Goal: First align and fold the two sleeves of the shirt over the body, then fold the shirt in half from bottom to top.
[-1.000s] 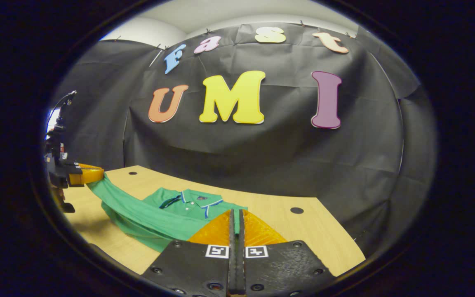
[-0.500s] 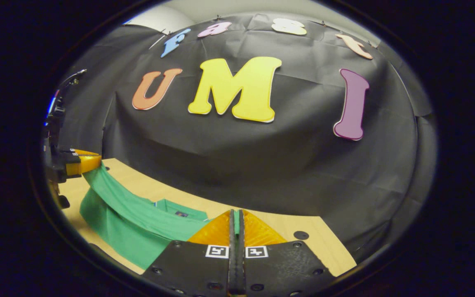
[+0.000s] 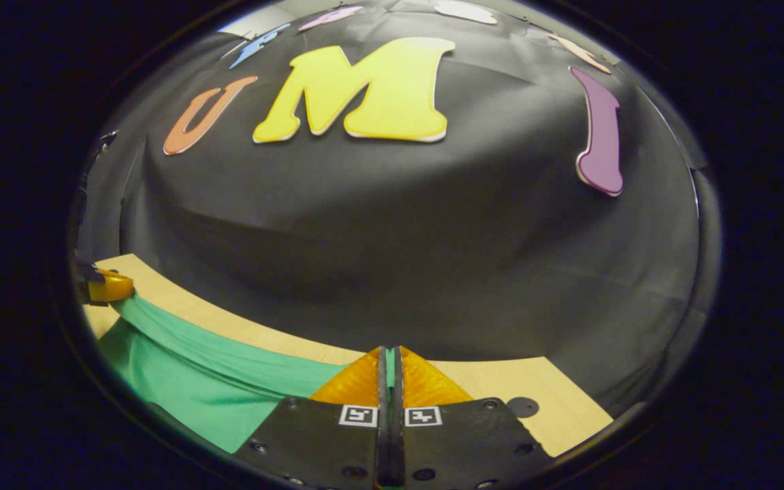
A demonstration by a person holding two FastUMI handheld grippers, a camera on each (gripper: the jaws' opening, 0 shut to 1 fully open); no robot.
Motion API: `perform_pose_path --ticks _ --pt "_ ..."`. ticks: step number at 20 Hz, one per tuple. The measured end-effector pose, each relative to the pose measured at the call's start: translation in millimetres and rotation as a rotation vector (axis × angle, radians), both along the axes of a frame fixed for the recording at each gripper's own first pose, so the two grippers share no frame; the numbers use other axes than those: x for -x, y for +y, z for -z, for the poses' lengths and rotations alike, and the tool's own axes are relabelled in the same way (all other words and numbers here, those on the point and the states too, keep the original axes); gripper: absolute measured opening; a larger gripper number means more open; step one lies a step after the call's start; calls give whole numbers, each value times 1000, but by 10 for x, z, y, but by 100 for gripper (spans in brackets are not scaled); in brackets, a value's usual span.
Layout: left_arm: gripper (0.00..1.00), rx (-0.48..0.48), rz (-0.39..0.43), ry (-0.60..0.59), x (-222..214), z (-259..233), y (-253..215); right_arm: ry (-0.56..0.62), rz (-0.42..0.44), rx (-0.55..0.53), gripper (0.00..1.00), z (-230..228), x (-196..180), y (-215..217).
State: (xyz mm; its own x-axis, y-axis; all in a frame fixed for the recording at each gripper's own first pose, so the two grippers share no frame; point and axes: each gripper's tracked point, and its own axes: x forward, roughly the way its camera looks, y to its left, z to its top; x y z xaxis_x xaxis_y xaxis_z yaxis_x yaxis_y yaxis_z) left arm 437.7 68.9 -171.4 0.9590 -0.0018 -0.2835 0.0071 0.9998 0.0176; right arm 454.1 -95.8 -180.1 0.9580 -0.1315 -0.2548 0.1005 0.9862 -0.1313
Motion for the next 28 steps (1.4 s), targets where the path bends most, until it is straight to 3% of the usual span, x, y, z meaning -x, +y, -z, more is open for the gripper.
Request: perform_pose_path --ticks 6,16,17,18,20,21,25,28 --pt "9 -108 29 -45 -247 13 -208 -106 9 81 0 -137 -177 28" --pt "9 -50 -10 -75 -254 6 -59 -39 30 60 0 150 -189 22" --pt "10 -42 -15 -75 -240 14 -51 -33 32 51 6 194 -185 2" --pt "14 -35 -8 -72 -239 20 -76 -28 45 70 31 194 -166 -43" --pt "71 -37 -10 -70 -218 27 -84 -13 59 124 96 306 -196 -117" --pt "100 -41 -13 -63 -228 72 -86 -8 54 139 95 304 -168 -89" --pt "100 -38 -48 -70 -133 25 -22 -35 29 138 95 97 -59 89" --pt "100 -7 -78 -85 -95 -24 61 -113 15 131 96 -333 -5 339"
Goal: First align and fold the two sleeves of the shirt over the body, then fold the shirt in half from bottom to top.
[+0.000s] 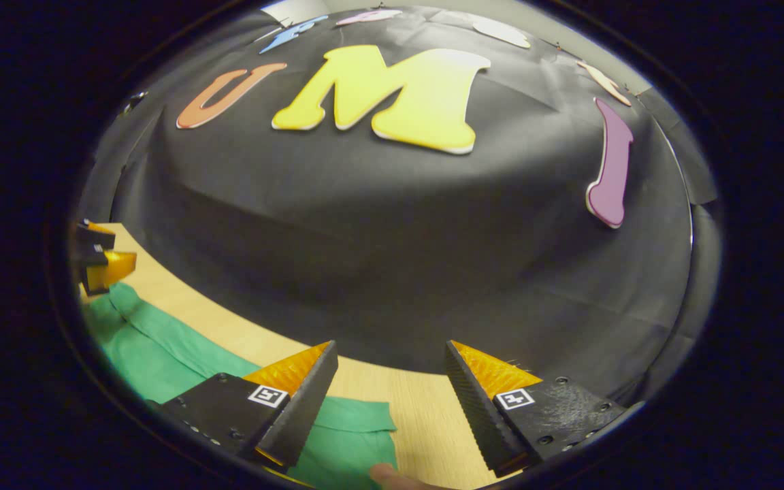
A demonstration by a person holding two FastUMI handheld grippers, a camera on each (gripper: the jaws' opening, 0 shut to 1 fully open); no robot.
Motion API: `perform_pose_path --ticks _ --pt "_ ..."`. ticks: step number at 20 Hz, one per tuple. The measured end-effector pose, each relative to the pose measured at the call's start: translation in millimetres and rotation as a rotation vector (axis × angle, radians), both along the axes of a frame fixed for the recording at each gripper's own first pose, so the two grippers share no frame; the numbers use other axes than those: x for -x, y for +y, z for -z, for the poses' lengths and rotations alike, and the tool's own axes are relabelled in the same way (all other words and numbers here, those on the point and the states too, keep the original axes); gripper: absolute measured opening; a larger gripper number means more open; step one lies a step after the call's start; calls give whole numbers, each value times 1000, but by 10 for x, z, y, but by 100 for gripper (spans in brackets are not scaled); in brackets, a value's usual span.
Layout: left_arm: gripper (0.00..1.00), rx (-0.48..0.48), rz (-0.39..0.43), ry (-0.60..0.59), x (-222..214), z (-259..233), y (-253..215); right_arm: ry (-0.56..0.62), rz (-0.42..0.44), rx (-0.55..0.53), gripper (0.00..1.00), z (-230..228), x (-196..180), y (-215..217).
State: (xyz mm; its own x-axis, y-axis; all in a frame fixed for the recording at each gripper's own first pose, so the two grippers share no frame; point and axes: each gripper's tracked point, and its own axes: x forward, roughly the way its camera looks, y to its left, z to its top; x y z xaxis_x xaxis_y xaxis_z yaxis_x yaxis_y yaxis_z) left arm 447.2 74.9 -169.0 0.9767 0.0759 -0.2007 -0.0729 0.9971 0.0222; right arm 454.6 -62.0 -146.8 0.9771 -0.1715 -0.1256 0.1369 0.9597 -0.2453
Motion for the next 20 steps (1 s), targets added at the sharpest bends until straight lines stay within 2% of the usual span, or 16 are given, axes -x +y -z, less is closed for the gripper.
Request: perform_pose_path --ticks 2,4,7,11,14,16,18,20 --pt "100 -33 -19 -7 13 -26 79 -35 -3 -49 96 -307 -6 147" --pt "100 -63 -71 -18 94 -58 265 -62 40 -86 96 -549 83 178" --pt "100 3 -56 -21 278 -35 283 -87 64 -34 96 -793 265 181" --pt "100 -58 -123 -26 613 1 578 -70 56 -62 95 -940 557 172" --pt "100 18 -143 -2 935 57 674 -45 41 -111 95 -998 781 223" --pt "100 57 -142 2 1182 32 717 -60 -23 -43 95 -1145 780 361" --pt "100 53 -153 -6 1382 -49 757 -140 -73 90 95 -1463 814 430" --pt "100 72 -145 22 1581 -62 723 -135 -110 166 96 -1572 988 513"
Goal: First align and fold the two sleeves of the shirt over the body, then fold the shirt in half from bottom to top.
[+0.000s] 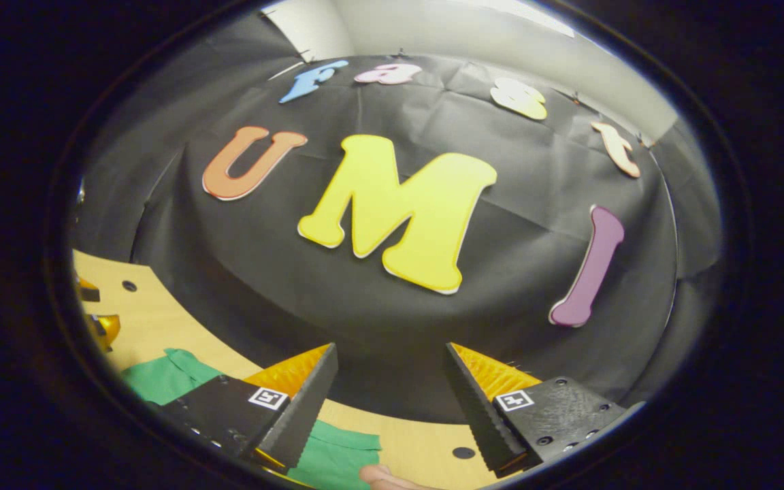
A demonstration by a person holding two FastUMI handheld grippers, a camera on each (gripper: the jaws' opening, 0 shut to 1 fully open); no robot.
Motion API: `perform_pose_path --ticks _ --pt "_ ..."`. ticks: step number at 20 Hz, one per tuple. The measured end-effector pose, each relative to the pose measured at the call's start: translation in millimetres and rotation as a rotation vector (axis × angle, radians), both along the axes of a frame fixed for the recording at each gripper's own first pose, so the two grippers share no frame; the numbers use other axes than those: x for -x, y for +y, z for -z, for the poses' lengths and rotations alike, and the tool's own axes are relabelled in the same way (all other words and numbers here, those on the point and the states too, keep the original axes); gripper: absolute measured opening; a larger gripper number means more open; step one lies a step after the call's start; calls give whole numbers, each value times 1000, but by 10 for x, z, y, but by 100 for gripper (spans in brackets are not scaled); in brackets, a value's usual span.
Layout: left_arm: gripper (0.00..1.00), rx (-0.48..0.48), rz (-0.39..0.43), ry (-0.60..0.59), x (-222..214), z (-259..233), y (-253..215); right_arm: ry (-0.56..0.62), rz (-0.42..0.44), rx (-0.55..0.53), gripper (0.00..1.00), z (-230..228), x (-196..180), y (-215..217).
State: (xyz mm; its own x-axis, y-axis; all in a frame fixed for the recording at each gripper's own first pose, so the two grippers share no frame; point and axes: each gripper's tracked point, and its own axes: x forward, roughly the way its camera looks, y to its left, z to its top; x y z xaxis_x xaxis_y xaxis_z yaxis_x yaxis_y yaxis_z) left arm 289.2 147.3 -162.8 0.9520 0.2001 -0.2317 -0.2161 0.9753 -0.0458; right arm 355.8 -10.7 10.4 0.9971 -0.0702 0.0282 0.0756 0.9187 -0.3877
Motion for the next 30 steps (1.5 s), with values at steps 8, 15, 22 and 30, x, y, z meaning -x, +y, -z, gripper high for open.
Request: perform_pose_path --ticks 8,15,22,30 --pt "100 -14 112 20 867 -442 -467 231 -59 -252 95 68 1388 14" --pt "100 -47 241 -57 1992 -1228 -1036 153 2 -336 95 -184 2815 -366" --pt "100 -70 293 -115 2825 -1544 -1406 86 -14 -327 95 -208 3930 -536" --pt "100 -36 332 -153 3259 -1576 -1778 156 -7 -358 94 314 4422 -610"
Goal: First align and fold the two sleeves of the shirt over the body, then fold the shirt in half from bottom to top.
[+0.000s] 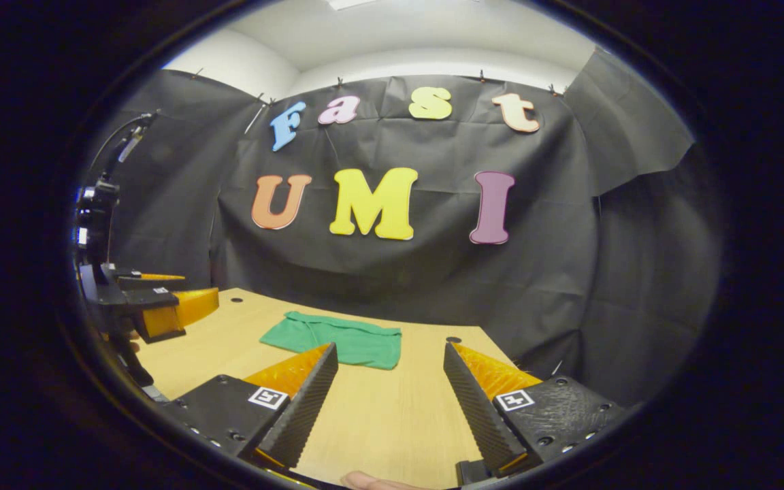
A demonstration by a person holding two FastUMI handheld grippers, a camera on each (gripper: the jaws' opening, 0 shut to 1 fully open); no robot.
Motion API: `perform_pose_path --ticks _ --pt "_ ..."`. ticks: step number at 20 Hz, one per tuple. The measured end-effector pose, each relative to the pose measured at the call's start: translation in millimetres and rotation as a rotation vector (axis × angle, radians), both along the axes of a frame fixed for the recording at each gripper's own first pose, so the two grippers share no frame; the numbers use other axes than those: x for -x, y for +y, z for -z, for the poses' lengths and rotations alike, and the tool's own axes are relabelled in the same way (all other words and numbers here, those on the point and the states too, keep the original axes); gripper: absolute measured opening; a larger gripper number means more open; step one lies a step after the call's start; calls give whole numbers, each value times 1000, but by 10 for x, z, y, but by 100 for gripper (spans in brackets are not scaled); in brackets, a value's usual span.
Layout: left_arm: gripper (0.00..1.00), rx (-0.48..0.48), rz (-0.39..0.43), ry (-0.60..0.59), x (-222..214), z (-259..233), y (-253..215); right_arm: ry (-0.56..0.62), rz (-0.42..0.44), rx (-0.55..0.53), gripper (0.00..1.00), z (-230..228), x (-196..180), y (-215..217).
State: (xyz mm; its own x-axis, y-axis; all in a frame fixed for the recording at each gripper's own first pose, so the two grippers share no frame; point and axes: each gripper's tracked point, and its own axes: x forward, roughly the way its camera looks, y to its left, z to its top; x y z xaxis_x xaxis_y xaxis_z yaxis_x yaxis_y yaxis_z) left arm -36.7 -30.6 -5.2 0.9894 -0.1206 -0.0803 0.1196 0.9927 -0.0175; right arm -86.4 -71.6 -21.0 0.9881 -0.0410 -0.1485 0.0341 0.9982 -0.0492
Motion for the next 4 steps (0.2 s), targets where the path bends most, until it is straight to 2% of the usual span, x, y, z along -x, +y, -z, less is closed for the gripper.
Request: perform_pose_path --ticks 2,4 --pt "100 -26 8 -17 64 -3 -40 10 3 -17 96 50 36 -11" --pt "100 -37 28 1 113 88 -104 12 -6 -38 95 65 62 1"
